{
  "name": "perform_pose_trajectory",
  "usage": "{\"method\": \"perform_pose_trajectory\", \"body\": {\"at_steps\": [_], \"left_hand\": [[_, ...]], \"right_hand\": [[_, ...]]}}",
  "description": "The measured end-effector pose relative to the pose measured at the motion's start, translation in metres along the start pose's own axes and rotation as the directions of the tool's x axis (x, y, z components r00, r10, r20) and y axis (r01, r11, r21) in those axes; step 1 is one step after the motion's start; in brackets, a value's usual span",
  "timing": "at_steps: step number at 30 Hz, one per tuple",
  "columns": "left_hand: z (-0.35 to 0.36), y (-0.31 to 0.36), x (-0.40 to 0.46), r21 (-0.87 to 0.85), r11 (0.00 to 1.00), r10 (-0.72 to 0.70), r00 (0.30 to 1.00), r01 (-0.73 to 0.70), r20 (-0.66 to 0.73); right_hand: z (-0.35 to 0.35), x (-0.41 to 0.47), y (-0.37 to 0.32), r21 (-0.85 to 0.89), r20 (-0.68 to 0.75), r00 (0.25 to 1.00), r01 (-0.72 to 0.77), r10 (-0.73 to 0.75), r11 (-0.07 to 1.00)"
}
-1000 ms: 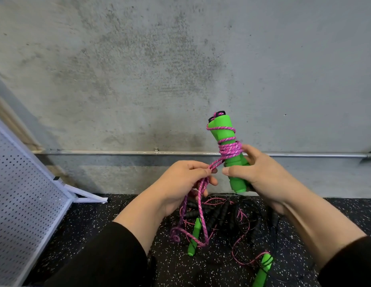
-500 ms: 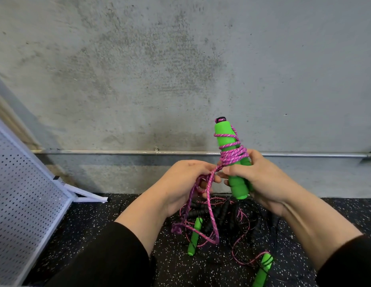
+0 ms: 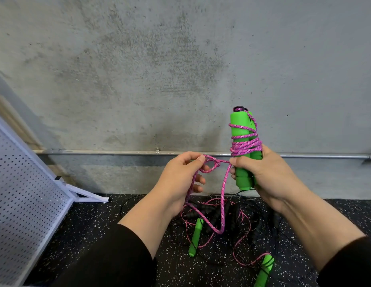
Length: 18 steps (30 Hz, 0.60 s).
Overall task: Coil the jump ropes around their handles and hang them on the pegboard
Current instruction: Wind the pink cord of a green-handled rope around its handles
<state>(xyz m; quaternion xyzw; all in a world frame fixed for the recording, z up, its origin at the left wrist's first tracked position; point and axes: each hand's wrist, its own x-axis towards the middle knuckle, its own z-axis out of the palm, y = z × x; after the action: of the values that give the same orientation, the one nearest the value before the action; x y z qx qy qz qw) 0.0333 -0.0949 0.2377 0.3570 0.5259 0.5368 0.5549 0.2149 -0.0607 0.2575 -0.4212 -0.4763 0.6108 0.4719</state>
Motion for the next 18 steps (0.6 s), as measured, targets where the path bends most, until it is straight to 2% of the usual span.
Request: {"method": "perform_pose_trajectory", "body": {"at_steps": [3,8,13,15,18], "left_hand": [[0.000,-0.001,0.001,0.023,0.997,0.071,0.995,-0.070,-0.077],[-0.004,0.003,0.001,0.163,0.980,0.144,0.975,-0.117,-0.167],[0.003,0.004,0.000,0.088,0.967,0.249,0.952,-0.237,-0.177],[0.002,0.008,-0.002,0.108,0.961,0.267,0.954,-0.254,-0.133],[-0.002,0.018,-0.008,0.074,0.986,0.149,0.988,-0.152,0.042]], "right_hand": [[-0.001,0.002,0.000,-0.004,-0.019,1.000,0.015,-0.015,1.000],[-0.005,0.007,0.003,0.020,-0.133,0.989,0.070,-0.066,0.997],[-0.002,0.009,0.004,0.009,-0.187,0.974,0.130,-0.126,0.991],[-0.001,0.009,0.004,-0.008,-0.189,0.970,0.151,-0.150,0.988],[-0.002,0.007,0.001,-0.051,-0.194,0.959,0.202,-0.208,0.978]]}}
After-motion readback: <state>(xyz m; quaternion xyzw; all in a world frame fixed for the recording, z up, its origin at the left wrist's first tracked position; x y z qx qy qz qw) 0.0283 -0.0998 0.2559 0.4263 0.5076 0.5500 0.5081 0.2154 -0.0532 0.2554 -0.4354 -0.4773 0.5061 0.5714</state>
